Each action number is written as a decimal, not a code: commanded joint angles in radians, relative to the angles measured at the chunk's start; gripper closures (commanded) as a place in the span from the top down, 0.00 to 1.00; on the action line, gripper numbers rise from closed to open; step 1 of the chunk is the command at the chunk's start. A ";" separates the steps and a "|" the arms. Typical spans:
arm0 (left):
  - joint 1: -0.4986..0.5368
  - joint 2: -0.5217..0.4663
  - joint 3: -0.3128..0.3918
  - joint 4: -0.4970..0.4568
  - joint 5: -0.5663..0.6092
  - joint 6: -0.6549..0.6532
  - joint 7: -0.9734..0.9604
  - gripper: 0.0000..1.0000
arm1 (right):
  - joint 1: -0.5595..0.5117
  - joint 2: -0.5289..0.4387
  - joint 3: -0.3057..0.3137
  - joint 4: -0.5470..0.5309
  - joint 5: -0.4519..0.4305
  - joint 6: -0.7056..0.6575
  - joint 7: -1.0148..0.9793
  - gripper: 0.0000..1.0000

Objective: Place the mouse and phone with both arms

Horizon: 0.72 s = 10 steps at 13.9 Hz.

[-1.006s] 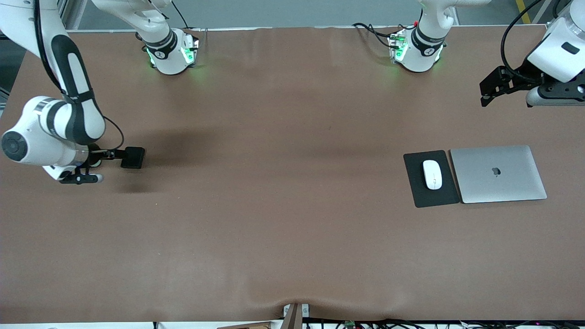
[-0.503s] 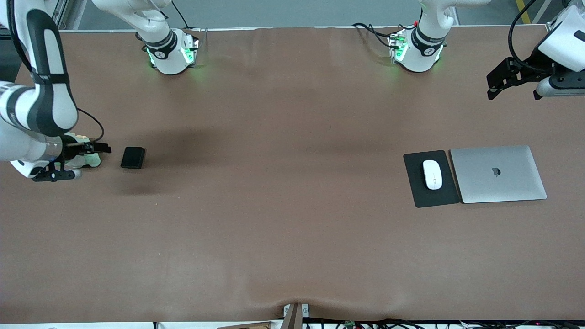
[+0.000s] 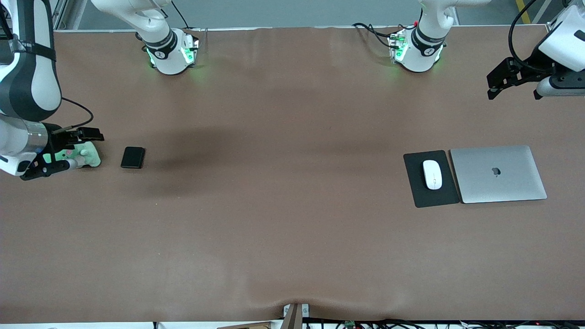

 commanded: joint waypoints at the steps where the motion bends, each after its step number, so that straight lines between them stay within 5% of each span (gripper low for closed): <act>1: 0.004 -0.006 0.004 0.007 -0.023 -0.014 0.015 1.00 | 0.004 0.041 -0.005 0.121 -0.048 -0.078 -0.027 1.00; 10: 0.006 0.003 0.006 0.009 -0.018 -0.004 0.017 1.00 | 0.041 0.022 0.011 0.291 -0.037 -0.209 -0.033 1.00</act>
